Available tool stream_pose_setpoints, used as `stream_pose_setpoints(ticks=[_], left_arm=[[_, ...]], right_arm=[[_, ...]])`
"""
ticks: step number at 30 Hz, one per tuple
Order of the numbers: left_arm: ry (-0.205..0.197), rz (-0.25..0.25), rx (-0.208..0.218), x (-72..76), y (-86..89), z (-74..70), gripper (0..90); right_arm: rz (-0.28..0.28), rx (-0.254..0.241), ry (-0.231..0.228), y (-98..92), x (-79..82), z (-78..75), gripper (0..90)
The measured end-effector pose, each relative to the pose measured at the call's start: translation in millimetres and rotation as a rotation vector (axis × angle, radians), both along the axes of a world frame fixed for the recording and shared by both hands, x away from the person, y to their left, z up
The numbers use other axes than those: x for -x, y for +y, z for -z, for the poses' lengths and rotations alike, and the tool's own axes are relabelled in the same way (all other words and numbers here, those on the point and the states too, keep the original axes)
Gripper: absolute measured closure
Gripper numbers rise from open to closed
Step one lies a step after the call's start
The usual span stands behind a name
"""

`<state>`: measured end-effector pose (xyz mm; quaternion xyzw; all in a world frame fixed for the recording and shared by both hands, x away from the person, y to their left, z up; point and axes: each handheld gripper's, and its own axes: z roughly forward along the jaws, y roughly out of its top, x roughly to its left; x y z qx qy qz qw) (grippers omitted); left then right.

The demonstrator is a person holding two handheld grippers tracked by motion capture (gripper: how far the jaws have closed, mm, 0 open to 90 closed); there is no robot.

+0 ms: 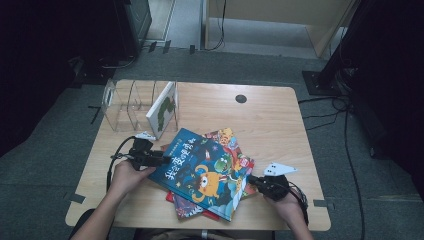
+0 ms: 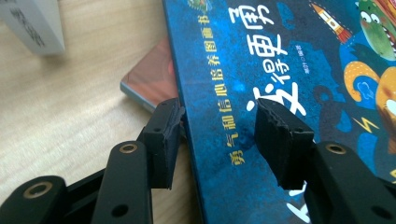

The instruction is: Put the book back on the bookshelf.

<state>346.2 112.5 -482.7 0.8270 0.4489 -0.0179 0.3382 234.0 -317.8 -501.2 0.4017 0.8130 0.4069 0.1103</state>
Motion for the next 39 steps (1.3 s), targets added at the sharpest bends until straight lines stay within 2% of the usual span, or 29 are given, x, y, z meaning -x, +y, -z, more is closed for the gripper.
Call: stream_pose_setpoints(ticks=[1,3,6,8,11,12,15,18,20,22,27,32,36,39], left_arm=[[0.006,0.0,-0.005,0.3,-0.7,-0.2,49.4],[-0.022,0.031,-0.027,2.9,-3.7,-0.2,43.9],[-0.042,0.043,-0.044,4.3,-5.4,-0.9,43.4],[-0.028,0.032,-0.032,3.4,-4.4,0.0,42.6],[-0.029,0.019,-0.034,2.7,-3.9,1.8,37.4],[-0.019,0.016,-0.025,1.9,-3.1,2.5,35.1],[0.014,0.02,-0.01,0.2,-0.7,3.1,35.6],[0.067,0.028,0.007,-1.8,3.4,1.8,40.6],[0.07,0.046,0.002,0.0,2.6,0.6,44.7],[0.066,0.061,-0.014,1.5,1.3,-0.4,42.8],[0.111,0.053,0.011,-0.7,4.3,1.6,43.6],[0.113,0.053,0.021,-2.0,5.3,3.3,42.2],[0.143,0.049,0.035,-5.0,5.9,5.3,40.1],[0.151,0.045,0.043,-5.9,6.3,6.1,39.4]], right_arm=[[-0.001,-0.002,-0.001,0.0,-0.1,0.2,90.0],[0.001,-0.002,0.003,-0.3,0.0,0.0,90.0],[-0.001,-0.002,0.001,-0.5,-0.1,0.2,90.0],[-0.001,-0.002,0.001,-0.5,-0.1,0.2,90.0],[-0.002,-0.001,0.0,-0.4,0.2,0.2,90.0],[-0.002,0.0,-0.001,-0.4,0.2,0.2,90.0],[-0.002,-0.002,0.001,-0.5,0.3,0.3,90.0],[-0.005,-0.003,0.0,-0.8,0.0,0.4,90.0],[-0.008,-0.004,-0.003,-1.1,-0.2,0.7,90.0],[-0.012,-0.005,-0.005,-1.4,-0.4,0.9,90.0],[-0.013,0.005,-0.015,-0.4,-0.7,0.7,90.0],[-0.011,0.004,-0.018,1.0,-1.8,1.1,90.0],[-0.011,-0.005,-0.017,1.8,-3.7,1.8,90.0],[-0.01,-0.01,-0.016,3.2,-6.3,1.9,90.0]])
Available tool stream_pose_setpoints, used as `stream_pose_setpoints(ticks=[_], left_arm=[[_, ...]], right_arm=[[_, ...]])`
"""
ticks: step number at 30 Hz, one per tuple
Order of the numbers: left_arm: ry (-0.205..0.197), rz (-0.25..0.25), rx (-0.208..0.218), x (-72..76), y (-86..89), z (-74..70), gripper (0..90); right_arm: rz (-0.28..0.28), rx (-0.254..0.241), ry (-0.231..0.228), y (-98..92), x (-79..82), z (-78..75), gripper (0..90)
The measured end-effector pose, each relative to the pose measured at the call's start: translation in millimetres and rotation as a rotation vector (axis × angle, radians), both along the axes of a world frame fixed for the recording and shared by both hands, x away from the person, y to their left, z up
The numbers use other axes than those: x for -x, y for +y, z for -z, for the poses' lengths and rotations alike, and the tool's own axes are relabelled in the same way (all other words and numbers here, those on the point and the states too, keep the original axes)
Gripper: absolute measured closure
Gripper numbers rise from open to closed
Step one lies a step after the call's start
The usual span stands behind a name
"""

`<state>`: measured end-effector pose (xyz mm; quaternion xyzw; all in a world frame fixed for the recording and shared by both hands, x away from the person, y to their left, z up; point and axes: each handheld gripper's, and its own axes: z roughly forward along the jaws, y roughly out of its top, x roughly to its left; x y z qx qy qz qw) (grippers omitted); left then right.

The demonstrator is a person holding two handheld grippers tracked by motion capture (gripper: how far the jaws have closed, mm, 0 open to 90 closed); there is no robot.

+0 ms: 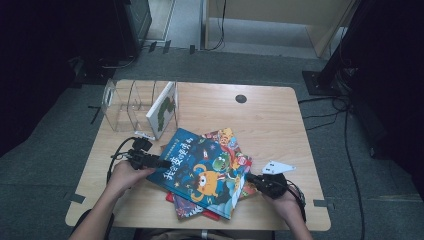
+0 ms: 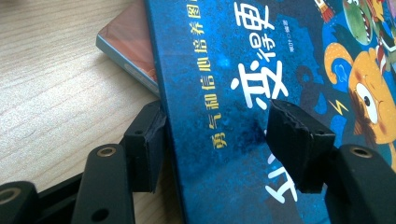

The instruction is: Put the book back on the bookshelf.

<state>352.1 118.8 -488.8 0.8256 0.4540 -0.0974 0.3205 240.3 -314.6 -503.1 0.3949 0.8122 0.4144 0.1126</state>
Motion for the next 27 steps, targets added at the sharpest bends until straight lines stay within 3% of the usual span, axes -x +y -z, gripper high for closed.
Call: stream_pose_setpoints(ticks=[6,14,18,27], left_arm=[[0.022,-0.001,0.019,-3.0,2.2,2.3,39.1],[0.04,-0.033,0.006,-3.2,1.7,-3.9,40.7],[0.026,-0.051,0.056,-1.7,8.8,-17.6,48.6],[0.023,-0.029,-0.004,0.3,9.9,-62.1,54.9]], right_arm=[[-0.002,-0.003,0.003,1.5,-1.9,0.0,90.0],[-0.002,-0.023,0.018,1.2,-5.9,0.5,90.0],[-0.007,-0.023,0.018,1.1,-6.4,0.7,90.0],[-0.017,-0.024,0.017,6.8,-9.4,0.7,90.0]])
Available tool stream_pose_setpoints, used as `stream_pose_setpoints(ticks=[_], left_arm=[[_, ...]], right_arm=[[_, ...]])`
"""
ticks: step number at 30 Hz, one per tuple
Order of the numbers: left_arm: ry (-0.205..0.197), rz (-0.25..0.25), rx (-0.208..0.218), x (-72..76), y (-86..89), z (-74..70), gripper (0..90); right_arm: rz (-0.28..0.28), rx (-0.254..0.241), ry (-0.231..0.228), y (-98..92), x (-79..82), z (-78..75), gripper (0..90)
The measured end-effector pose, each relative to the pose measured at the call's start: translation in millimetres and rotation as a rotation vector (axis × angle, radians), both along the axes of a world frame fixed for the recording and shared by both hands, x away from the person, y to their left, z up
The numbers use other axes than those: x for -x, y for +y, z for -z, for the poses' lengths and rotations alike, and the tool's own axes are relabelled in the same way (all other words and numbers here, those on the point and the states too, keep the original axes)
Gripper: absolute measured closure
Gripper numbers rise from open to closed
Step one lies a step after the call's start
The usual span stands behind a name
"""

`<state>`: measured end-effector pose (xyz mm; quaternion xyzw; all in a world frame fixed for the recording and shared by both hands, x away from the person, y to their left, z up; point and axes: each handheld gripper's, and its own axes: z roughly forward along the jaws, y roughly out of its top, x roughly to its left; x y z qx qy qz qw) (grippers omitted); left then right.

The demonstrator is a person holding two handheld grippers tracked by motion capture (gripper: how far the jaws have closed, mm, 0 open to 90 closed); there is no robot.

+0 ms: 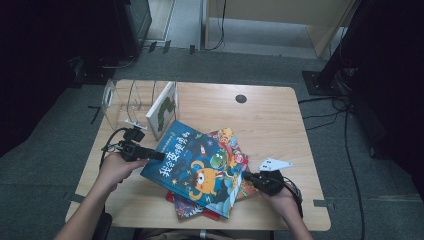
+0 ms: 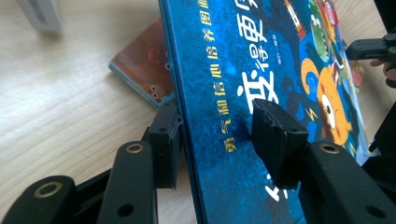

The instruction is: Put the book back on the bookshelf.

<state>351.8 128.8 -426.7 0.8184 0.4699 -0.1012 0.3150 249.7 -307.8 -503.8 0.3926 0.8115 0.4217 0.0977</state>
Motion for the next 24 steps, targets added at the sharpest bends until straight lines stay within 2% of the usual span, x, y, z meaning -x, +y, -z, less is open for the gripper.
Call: stream_pose_setpoints(ticks=[2,4,8,9,12,14,15,19,21,24], left_arm=[[0.012,-0.002,0.028,-1.4,3.0,-9.8,57.1],[0.043,-0.01,0.066,-2.7,5.8,-16.2,58.3],[0.045,-0.007,0.038,-3.8,4.7,-27.3,58.2],[0.043,0.003,0.04,-4.3,4.8,-31.4,58.2],[0.046,0.001,0.081,-6.8,5.1,-45.1,60.8],[0.045,0.003,0.085,-8.3,3.1,-52.4,62.0],[0.047,0.008,0.074,-9.1,1.9,-56.2,62.8],[0.073,0.012,0.066,-12.2,-0.5,-63.6,63.6],[0.095,0.011,0.078,-14.4,-1.0,-65.7,64.7],[0.12,0.041,0.046,-15.4,-3.0,-69.5,67.8]], right_arm=[[-0.009,0.003,-0.004,2.1,-0.9,0.1,90.0],[-0.02,0.003,-0.007,2.6,-2.2,0.2,90.0],[-0.023,-0.011,-0.003,5.6,-4.9,0.9,90.0],[-0.025,-0.011,-0.005,6.4,-5.7,1.1,90.0],[-0.031,-0.003,-0.009,8.8,-7.4,0.6,90.0],[-0.036,-0.004,-0.008,10.2,-8.3,0.6,90.0],[-0.039,-0.003,-0.008,10.7,-8.7,0.5,90.0],[-0.046,-0.012,-0.007,11.7,-11.1,1.0,90.0],[-0.05,-0.018,-0.008,12.0,-13.4,1.7,90.0],[-0.05,-0.023,-0.007,12.8,-14.8,1.9,90.0]])
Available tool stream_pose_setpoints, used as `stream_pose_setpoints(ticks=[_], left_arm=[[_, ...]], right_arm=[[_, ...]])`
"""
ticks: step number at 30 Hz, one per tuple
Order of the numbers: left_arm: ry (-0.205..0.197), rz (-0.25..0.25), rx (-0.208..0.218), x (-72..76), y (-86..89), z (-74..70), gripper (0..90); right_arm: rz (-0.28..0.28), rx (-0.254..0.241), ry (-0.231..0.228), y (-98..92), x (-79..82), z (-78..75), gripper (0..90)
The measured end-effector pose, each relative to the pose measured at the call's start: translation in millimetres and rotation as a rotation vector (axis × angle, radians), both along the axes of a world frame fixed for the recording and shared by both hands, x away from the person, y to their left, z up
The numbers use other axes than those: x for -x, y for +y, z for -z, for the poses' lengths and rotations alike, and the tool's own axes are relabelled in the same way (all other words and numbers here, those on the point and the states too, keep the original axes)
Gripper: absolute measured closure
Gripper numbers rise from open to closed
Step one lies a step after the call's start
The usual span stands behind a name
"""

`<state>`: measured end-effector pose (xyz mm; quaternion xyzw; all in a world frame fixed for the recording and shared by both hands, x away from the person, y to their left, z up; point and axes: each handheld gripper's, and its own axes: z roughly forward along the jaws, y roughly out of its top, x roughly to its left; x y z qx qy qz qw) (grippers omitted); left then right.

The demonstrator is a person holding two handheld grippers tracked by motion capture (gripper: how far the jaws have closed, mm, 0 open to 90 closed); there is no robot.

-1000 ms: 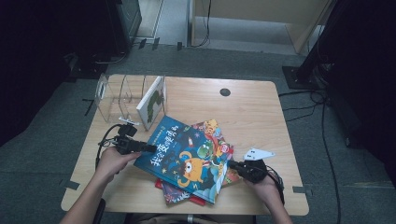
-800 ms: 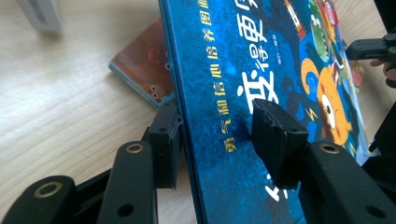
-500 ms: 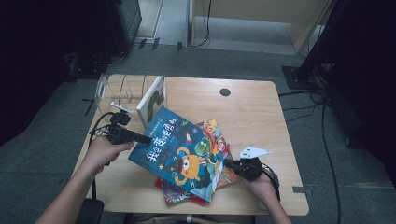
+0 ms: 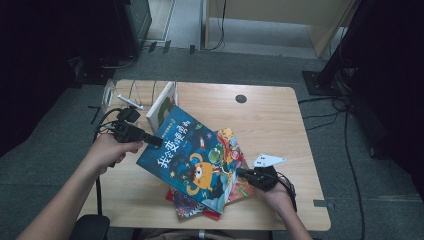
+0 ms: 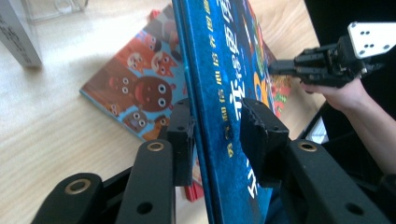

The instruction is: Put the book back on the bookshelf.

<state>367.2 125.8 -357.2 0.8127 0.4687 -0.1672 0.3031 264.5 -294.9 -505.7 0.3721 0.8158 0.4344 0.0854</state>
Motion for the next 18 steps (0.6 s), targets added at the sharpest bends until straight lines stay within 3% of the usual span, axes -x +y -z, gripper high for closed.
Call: stream_pose_setpoints(ticks=[2,3,5,10,13,18], left_arm=[[0.03,0.018,0.036,-1.1,0.1,-3.6,69.7],[0.037,0.023,0.033,-1.3,-1.1,-6.0,70.6],[0.021,0.039,-0.01,-0.1,-6.3,-12.0,69.6],[0.002,0.048,-0.061,-2.8,-17.8,-24.2,67.1],[-0.01,0.053,-0.036,-5.9,-20.1,-35.7,65.9],[-0.034,0.06,-0.044,-10.1,-30.4,-51.2,67.3]], right_arm=[[-0.001,0.004,-0.006,1.2,-0.5,0.0,90.0],[0.0,0.003,-0.005,1.6,-0.7,0.0,90.0],[0.0,0.0,-0.005,2.3,-2.0,0.2,90.0],[-0.006,0.002,-0.012,5.5,-4.1,0.4,90.0],[-0.013,-0.006,-0.009,8.6,-7.3,0.7,88.8],[-0.025,-0.01,-0.017,13.1,-10.1,1.4,87.9]])
